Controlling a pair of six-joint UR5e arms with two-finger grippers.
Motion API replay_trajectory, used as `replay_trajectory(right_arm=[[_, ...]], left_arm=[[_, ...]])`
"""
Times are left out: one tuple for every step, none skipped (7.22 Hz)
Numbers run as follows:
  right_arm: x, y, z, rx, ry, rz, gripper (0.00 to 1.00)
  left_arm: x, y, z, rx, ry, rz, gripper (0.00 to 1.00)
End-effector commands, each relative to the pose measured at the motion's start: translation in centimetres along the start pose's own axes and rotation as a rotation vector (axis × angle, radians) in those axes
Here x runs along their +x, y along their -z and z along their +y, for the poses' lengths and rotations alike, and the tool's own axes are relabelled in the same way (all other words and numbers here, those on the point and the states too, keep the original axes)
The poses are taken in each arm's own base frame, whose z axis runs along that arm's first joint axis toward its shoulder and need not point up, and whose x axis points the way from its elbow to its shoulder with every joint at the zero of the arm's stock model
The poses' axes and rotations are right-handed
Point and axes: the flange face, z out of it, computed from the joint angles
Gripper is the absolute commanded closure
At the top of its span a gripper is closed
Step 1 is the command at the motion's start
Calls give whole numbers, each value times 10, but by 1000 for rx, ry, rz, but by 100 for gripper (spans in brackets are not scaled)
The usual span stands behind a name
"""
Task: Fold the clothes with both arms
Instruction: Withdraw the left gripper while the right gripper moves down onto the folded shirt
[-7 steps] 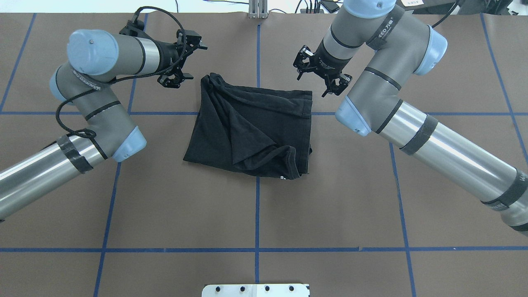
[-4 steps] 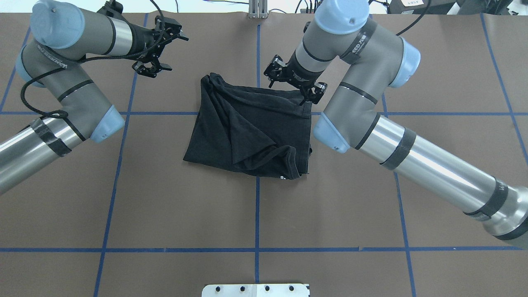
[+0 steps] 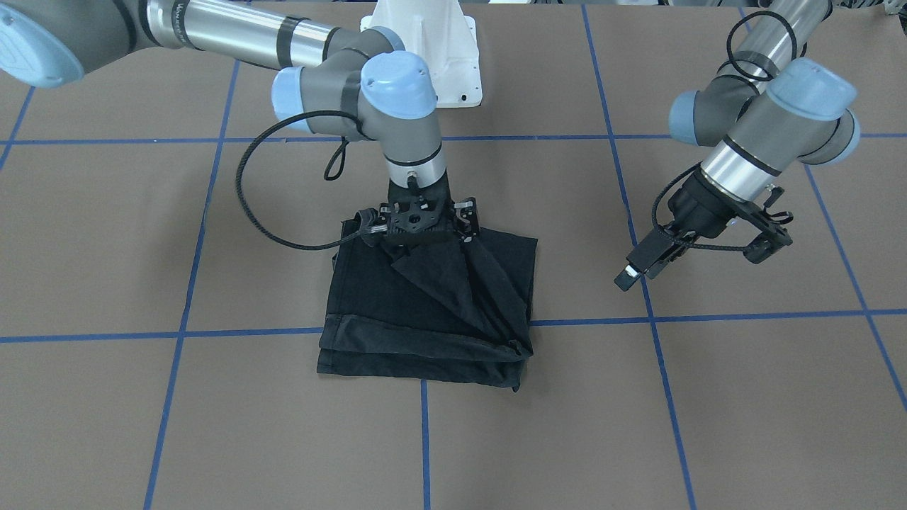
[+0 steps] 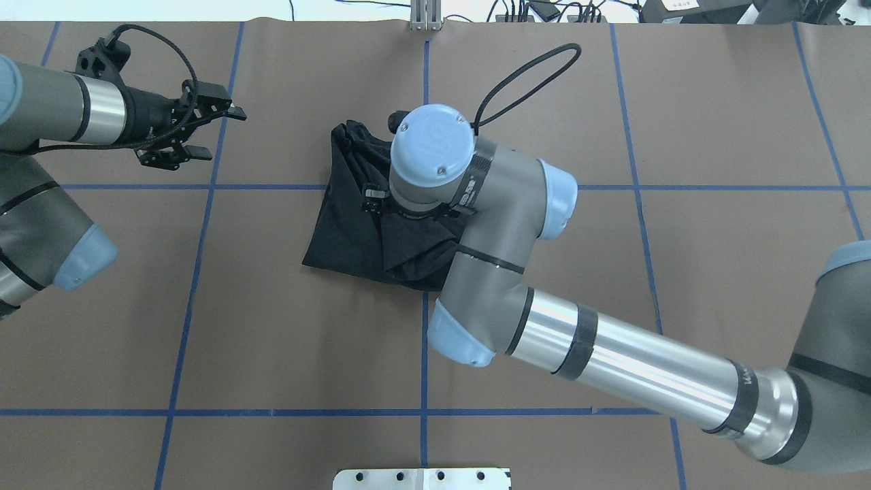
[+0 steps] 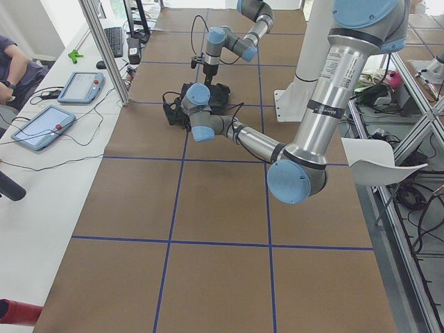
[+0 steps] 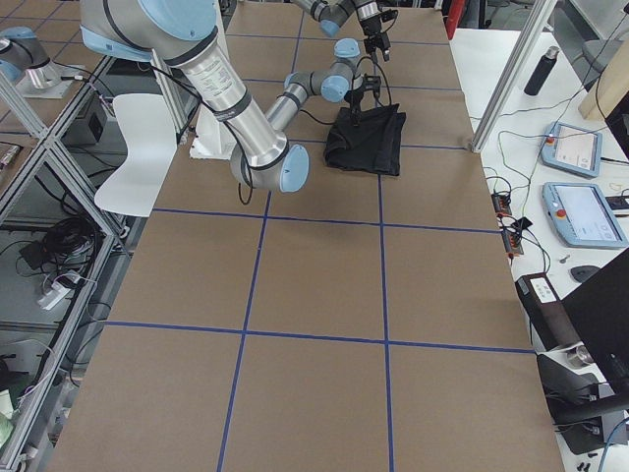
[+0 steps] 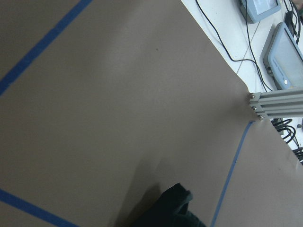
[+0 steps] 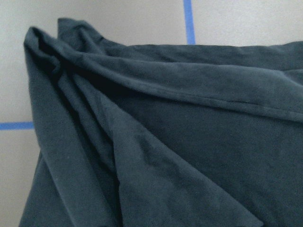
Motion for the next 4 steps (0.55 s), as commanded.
replay_trajectory(right_arm=[[-32,-16,61,15,179,82,22],[-37,-24,79,29,253,102,27],[-37,-25,81,22,273,131,41],[-36,-25,79,19,291,141,49]], left_arm=[[-9,5,2,-1,-2,-8,0],[-12,6,2,-2,-1,-11,0],[-11,5,2,-2,0,-11,0],[-11,5,2,-4,8,-11,0]])
